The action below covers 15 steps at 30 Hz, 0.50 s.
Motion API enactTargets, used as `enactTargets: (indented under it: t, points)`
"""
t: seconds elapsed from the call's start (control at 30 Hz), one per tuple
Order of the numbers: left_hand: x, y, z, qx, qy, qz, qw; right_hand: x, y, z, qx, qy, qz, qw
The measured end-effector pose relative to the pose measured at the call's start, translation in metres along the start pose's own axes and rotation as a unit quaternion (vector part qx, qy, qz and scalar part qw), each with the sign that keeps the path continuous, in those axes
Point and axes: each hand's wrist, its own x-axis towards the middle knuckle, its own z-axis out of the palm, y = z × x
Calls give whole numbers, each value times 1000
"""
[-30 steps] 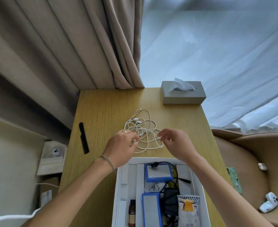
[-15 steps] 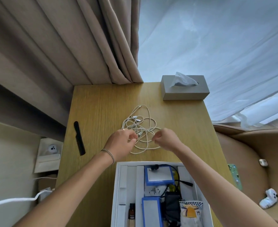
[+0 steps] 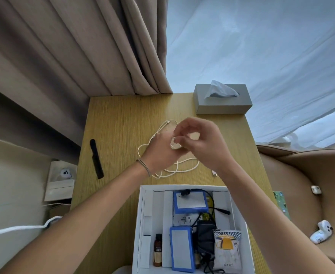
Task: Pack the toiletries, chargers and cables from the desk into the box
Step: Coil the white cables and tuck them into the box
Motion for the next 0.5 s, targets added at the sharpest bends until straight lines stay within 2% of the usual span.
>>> enactTargets:
  t: [0.1,0.17,0.2,0.27,0.33,0.37,0.43,0.5]
  points:
    - [-5,11,-5,-103,-19,-18,994,-2,-1,-8,138,29,-6,990]
    - [-10,20,-8,-159,2,-39,987,-3,4,-9,197,40,15,980]
    - [-12,25,-11,-192,30,-47,980,-5,6,-7,221,19,45,974]
    - [-13,35,-14,-251,93,-58,962,-12,12,5,242,-85,100,961]
    - [-12,46,-18,-299,145,-60,941,-22,16,22,237,-195,108,946]
    - [-11,50,-21,-322,167,-66,929,-26,16,29,233,-224,113,939]
    - [-7,54,-33,-342,197,-83,915,-28,12,36,253,-249,130,926]
    - [-6,50,-50,-300,213,-94,925,-27,13,34,273,-247,148,918]
